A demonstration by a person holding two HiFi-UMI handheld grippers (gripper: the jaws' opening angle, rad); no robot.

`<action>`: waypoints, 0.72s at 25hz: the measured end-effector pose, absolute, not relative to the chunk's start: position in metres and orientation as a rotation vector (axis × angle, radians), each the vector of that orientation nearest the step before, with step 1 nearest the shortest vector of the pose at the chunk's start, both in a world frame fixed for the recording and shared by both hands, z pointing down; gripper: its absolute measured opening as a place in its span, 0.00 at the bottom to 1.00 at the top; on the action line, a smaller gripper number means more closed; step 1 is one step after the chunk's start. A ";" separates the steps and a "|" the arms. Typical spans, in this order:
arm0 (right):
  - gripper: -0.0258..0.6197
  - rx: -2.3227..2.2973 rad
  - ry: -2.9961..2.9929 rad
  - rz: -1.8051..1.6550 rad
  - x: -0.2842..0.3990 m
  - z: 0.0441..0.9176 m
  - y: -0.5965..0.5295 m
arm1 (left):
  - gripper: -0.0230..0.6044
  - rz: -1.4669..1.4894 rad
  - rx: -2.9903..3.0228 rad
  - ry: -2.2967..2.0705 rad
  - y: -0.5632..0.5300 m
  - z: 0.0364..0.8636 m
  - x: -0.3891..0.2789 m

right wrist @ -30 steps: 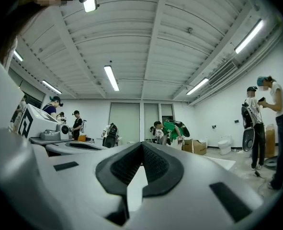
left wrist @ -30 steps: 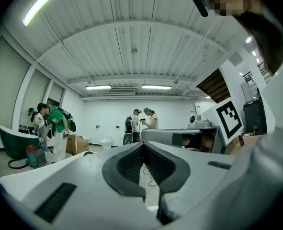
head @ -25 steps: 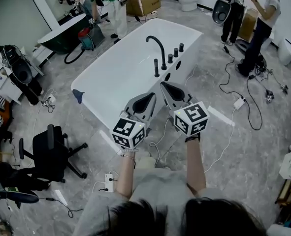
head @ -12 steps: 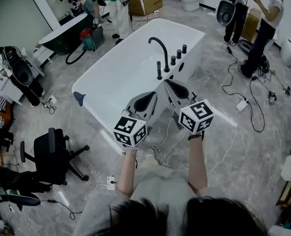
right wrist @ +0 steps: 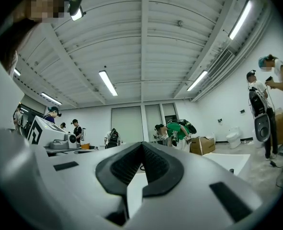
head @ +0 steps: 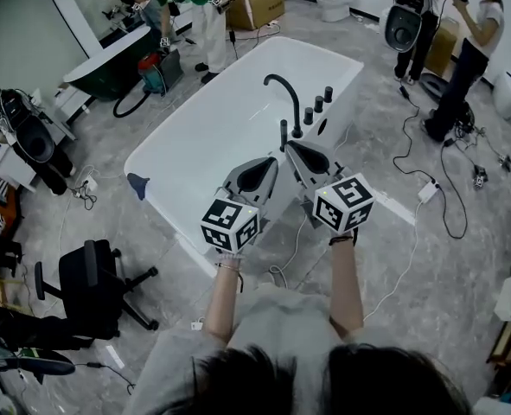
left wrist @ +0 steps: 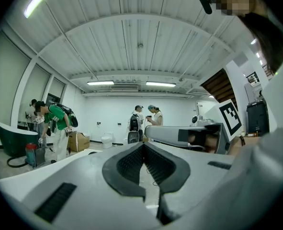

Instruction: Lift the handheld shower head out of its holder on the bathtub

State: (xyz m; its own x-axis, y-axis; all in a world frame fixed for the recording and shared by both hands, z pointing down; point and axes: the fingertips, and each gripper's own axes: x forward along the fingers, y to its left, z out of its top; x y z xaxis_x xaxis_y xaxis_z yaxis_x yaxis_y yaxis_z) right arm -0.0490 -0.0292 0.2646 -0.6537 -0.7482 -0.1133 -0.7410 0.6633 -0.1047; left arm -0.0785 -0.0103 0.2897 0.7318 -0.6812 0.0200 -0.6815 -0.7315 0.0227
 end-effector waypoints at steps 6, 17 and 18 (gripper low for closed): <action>0.04 -1.284 2.738 -0.091 -0.054 0.276 -0.059 | 0.04 0.020 2.895 -1.085 -0.041 0.299 -0.082; 0.04 -1.438 2.724 -0.095 -0.051 0.289 -0.101 | 0.04 0.013 2.922 -0.935 -0.088 0.306 -0.076; 0.04 -1.450 2.719 -0.097 -0.050 0.290 -0.105 | 0.04 0.016 2.927 -0.920 -0.091 0.307 -0.076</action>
